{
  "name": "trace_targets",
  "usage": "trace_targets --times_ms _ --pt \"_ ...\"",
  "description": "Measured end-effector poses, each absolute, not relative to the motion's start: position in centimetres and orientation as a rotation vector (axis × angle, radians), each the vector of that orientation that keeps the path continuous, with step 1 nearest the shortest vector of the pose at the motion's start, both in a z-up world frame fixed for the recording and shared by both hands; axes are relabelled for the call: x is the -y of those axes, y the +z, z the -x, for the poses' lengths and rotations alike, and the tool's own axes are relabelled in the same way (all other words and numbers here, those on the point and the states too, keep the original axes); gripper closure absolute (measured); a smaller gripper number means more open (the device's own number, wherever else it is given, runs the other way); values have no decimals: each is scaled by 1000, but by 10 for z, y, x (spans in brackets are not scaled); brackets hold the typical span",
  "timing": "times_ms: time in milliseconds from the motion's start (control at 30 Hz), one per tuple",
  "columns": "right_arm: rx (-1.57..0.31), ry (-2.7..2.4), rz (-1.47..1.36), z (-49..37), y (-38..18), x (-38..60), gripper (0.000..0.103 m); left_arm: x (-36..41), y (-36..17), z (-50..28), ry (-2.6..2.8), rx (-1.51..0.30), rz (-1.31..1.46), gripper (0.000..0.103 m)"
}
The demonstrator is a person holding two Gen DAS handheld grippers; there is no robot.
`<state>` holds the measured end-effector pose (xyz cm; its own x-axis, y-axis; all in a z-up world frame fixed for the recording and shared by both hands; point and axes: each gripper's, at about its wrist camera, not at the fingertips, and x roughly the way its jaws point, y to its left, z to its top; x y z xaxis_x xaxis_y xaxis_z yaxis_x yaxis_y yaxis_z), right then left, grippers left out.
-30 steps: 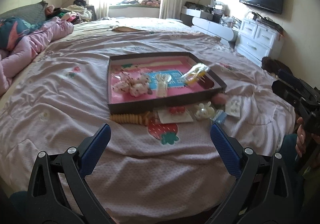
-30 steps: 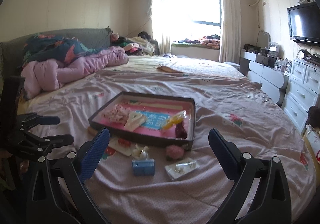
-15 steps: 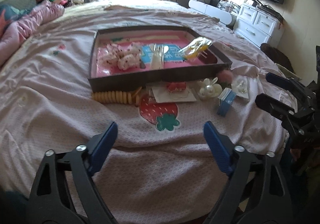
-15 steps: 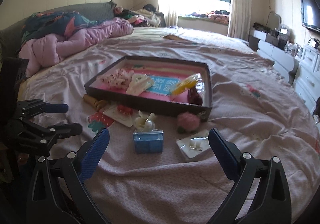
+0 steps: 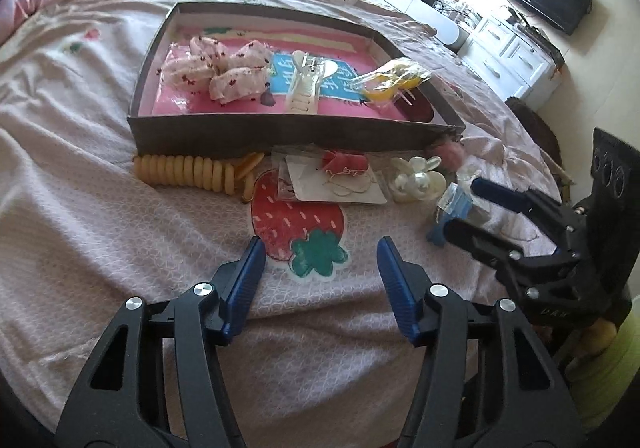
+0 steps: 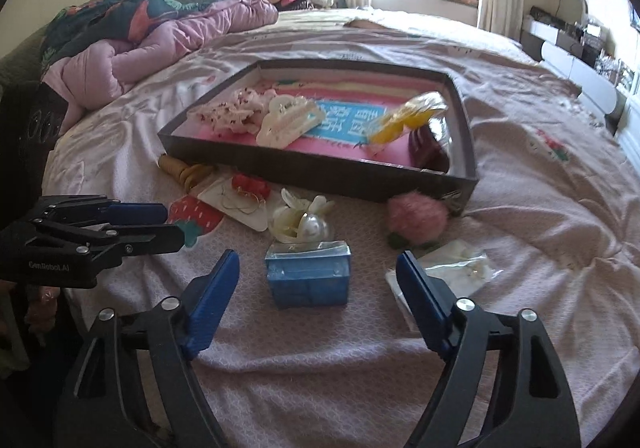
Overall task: Organize jewelry
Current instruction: 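Grasp the blue box with the right tool while the left tool grasps a red-bead packet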
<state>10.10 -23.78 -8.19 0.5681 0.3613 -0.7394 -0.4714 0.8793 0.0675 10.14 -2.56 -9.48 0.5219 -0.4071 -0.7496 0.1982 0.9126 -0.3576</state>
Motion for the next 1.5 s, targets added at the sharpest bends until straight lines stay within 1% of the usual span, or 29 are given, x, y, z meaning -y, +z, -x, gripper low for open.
trace_targets --times_ms 133,167,200,233,367,467,600,667,733,767,933,1200,1500 --pt "-864 504 139 -107 -87 235 36 21 -97 -111 -376 -968 292 54" --pt "-874 508 136 -109 -90 234 42 21 -98 -113 -379 -969 303 54" --pt "-885 510 131 -111 -92 234 56 20 -99 -115 -382 -973 321 54" --pt "-896 519 124 -113 -93 234 60 19 -99 -117 -382 -974 332 54" --pt "-872 519 102 -111 -85 240 61 17 -101 -125 -386 -978 381 54" --pt "-838 510 91 -107 -77 248 61 16 -103 -132 -392 -982 422 58" --pt "-800 495 107 -102 -71 252 61 13 -106 -142 -395 -991 487 59" --pt "-778 477 125 -99 -67 254 61 13 -107 -144 -392 -991 497 64" --pt "-760 465 138 -97 -64 255 61 13 -109 -148 -388 -995 518 72" --pt "-752 464 135 -97 -63 256 61 13 -110 -149 -385 -999 528 74" --pt "-734 458 117 -97 -59 262 61 8 -111 -152 -403 -992 572 91" --pt "-684 443 110 -90 -49 266 61 16 -90 -137 -475 -944 566 99" --pt "-616 391 157 -80 -40 269 61 46 -52 -122 -485 -835 378 103"
